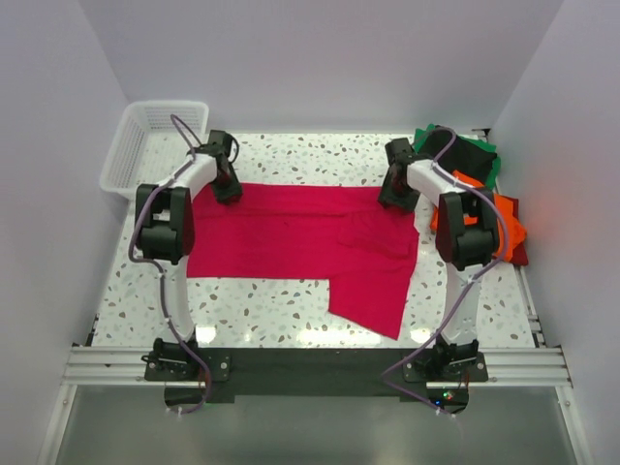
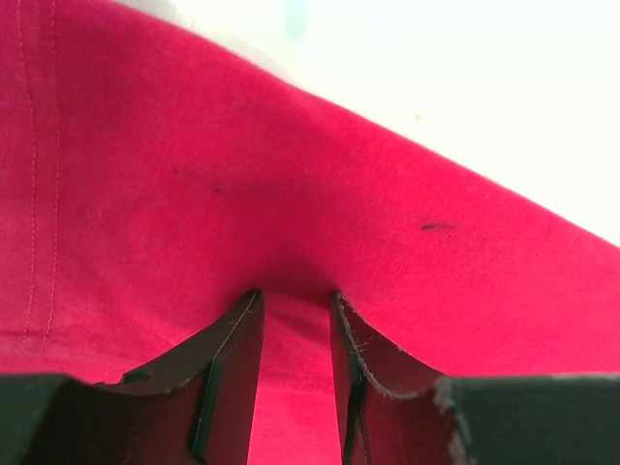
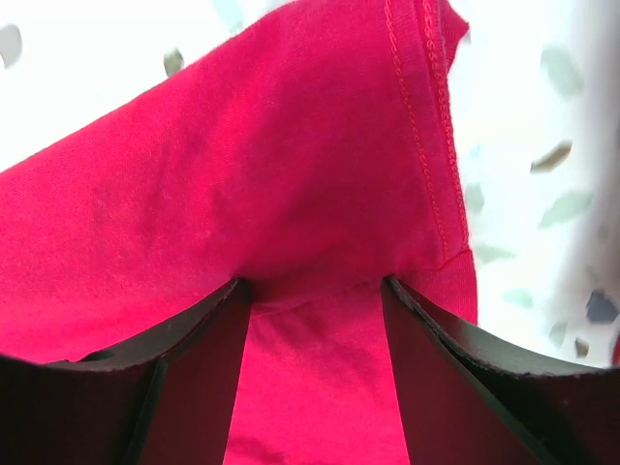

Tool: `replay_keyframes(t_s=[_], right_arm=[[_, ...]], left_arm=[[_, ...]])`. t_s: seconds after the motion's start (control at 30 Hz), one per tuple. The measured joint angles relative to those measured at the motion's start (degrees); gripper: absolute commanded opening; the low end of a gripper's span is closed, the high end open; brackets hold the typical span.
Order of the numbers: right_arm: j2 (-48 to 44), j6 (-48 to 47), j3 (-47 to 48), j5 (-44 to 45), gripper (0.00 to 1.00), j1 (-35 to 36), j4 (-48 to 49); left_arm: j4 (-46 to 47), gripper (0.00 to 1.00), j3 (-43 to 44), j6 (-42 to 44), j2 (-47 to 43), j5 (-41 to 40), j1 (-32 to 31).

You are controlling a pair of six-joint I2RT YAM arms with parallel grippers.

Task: Fold and stack the t-shirts
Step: Fold the tshirt

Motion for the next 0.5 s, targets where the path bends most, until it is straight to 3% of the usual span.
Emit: replay_keyframes(t_s=[0.23, 0.5], right_arm=[[5.05, -3.28, 8.37, 0.59, 0.59, -0.87, -2.34], [2.8, -4.94, 6.03, 3.23, 0.58, -1.16, -1.9]], left_arm=[[-1.27, 0.38, 9.66, 0.04, 5.86, 1.4, 0.44], [2.05, 0.39, 4.11, 0.5, 2.1, 1.6, 0.83]])
